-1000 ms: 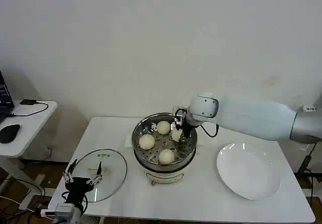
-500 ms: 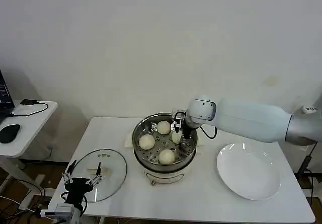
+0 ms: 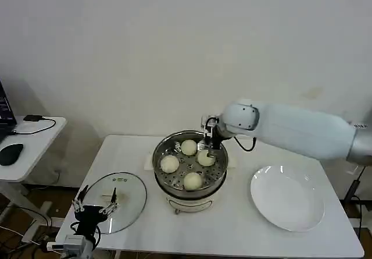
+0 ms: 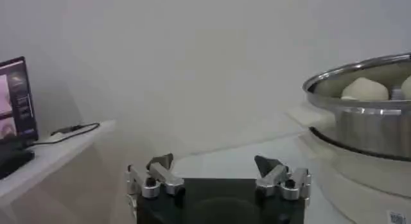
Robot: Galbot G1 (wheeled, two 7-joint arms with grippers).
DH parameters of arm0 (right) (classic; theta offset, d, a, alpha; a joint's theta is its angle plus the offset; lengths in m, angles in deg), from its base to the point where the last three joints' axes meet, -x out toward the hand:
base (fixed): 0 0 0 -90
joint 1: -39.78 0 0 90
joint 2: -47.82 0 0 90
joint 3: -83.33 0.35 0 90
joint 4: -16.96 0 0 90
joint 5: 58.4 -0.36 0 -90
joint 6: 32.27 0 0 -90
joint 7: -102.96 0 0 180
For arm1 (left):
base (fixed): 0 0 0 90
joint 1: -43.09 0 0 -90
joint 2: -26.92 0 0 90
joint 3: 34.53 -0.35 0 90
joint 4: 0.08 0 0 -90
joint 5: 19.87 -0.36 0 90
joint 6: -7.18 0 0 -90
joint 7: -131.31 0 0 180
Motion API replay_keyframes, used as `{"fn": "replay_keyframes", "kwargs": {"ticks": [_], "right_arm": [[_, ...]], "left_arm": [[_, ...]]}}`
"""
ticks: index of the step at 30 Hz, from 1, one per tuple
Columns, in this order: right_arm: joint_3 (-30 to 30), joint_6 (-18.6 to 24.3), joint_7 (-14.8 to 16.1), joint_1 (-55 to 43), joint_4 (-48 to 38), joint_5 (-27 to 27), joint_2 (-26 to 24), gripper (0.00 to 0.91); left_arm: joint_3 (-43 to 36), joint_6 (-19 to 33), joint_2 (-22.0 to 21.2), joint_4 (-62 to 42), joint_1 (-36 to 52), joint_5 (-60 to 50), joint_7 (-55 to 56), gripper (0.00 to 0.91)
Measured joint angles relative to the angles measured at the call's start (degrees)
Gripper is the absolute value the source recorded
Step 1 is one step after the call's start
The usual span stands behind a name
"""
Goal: Take steamed baozi put them in steamer then cover it.
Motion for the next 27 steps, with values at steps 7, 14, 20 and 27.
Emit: {"fn": "replay_keyframes", "kwargs": {"ticks": [7, 14, 20, 27], "right_arm": [[5.8, 0.5, -6.1, 1.6, 8.3, -1.1, -6.7, 0.907], [17.6, 4.3, -15.3, 11.6, 16.5, 0.1, -15.5, 0.907], [36.6, 11.1, -22.5, 30.4, 22.1, 3.4, -19.3, 0.907], [62.9, 19.7, -26.1, 56.7, 27.1, 10.2, -15.9, 0.907]], "left_arm": [[-0.1, 0.0, 0.1, -1.1, -0.3, 0.3, 0.8, 0.907], [0.2, -0.8, -0.4, -1.9, -0.2, 0.0, 0.4, 0.907], [0.0, -0.8, -1.0, -2.6, -0.4, -1.3, -0.1, 0.907], [0.0, 0.5, -1.3, -3.9, -0.7, -3.1, 0.0, 0.907]]}}
